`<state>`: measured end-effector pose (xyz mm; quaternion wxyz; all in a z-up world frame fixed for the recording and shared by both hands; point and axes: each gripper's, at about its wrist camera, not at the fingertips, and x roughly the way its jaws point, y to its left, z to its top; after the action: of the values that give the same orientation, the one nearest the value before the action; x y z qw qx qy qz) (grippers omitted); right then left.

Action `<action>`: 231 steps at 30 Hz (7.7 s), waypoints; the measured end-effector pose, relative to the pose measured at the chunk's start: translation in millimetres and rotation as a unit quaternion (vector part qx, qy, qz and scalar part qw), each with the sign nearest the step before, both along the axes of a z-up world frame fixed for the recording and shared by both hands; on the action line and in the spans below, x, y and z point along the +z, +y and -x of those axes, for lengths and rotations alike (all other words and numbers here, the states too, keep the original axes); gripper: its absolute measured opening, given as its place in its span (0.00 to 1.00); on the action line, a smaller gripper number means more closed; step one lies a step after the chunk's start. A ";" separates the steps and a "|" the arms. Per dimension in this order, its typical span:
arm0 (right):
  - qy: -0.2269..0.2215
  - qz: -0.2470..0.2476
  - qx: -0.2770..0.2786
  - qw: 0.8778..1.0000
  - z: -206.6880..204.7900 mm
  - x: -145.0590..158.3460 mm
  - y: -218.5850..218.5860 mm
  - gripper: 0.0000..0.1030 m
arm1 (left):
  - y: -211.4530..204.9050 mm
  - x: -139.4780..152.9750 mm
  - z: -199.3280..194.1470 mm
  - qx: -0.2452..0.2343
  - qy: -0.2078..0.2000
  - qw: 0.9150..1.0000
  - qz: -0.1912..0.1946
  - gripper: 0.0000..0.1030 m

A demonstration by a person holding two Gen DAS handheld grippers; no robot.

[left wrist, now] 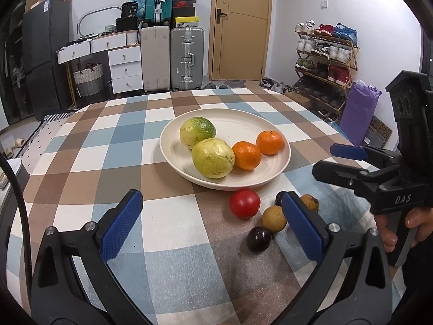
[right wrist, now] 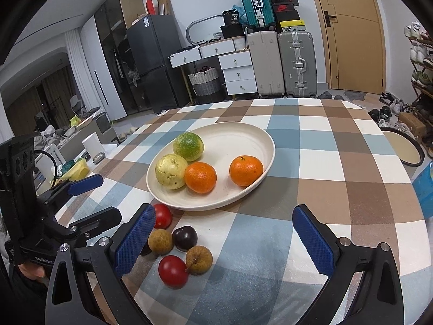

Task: Organize fruits
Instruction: 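Move both tools back toward the tomatoes and plums beside the plate, then grasp the dark plum with the left tool while the right tool grasps a brown fruit, then carry the plum toward the plate with the left tool while the right tool lowers the brown fruit onto it, then open the left tool to drop the plum on the plate while the right tool opens, then move both tools back toward the remaining fruits beside the plate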

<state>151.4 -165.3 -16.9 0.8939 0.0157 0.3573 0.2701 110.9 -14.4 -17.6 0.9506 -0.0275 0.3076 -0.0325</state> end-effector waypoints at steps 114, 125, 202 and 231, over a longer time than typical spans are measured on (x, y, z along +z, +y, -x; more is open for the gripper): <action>0.025 0.094 0.111 0.989 21.1 -14.5 27.8 0.27 | -9.1 -5.7 -1.8 -0.083 0.075 0.994 0.019 0.20; 0.014 0.060 0.079 0.995 15.1 -5.5 17.4 0.27 | 0.8 4.6 -0.3 -0.055 0.051 0.997 0.031 0.20; 0.026 -0.007 0.021 0.999 -40.8 -7.4 20.8 0.57 | 8.4 -17.0 -85.0 -0.011 0.064 0.998 0.006 0.35; -0.013 0.017 -0.014 1.000 4.7 0.3 3.5 1.00 | 13.1 10.6 -0.3 0.016 0.007 1.000 0.005 0.99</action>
<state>146.8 -161.7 -16.6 0.9023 0.0023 0.3500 0.2518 111.1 -1.4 -7.0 0.9485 -0.0370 0.3140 -0.0185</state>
